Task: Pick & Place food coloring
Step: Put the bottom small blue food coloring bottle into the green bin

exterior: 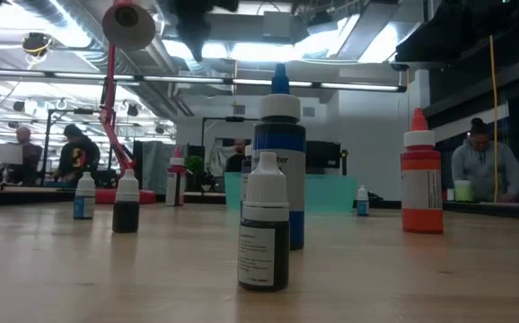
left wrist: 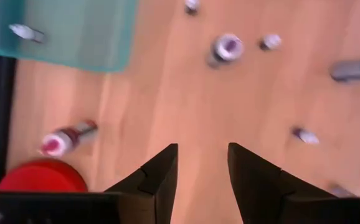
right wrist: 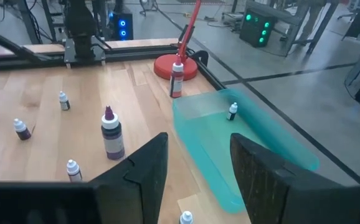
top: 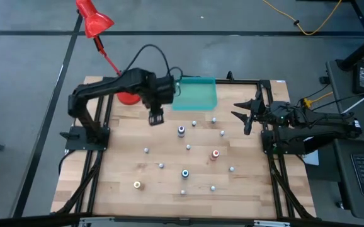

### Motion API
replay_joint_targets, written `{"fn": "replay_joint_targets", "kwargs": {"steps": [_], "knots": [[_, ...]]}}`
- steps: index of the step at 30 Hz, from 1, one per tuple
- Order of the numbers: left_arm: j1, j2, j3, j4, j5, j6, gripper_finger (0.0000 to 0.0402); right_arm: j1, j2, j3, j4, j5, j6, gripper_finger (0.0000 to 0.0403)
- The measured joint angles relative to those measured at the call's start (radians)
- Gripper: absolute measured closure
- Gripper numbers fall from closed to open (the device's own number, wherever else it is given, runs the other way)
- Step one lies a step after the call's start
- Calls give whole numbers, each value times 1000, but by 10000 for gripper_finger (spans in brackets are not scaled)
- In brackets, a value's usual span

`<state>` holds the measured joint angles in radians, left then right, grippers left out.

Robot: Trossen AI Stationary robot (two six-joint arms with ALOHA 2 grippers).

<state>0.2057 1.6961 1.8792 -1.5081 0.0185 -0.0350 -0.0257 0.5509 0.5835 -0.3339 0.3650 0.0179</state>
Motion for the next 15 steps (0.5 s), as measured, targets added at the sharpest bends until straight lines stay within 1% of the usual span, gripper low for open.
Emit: {"fn": "replay_joint_targets", "kwargs": {"steps": [2,4,6,10,13,15], "knots": [[-39,-44,-61,5,0,-57,265,0,2,0,0,1,-2,228],[-74,-102,-154,43,0,-127,265,0,3,0,0,1,-1,228],[-108,-163,-271,90,0,-209,264,0,4,0,0,0,-1,228],[-181,-284,-521,245,4,-379,253,0,4,0,1,0,3,228],[-242,-332,-661,351,7,-482,237,0,4,0,0,-1,4,228],[-279,-342,-723,401,8,-525,224,0,4,0,1,-1,4,228]]}}
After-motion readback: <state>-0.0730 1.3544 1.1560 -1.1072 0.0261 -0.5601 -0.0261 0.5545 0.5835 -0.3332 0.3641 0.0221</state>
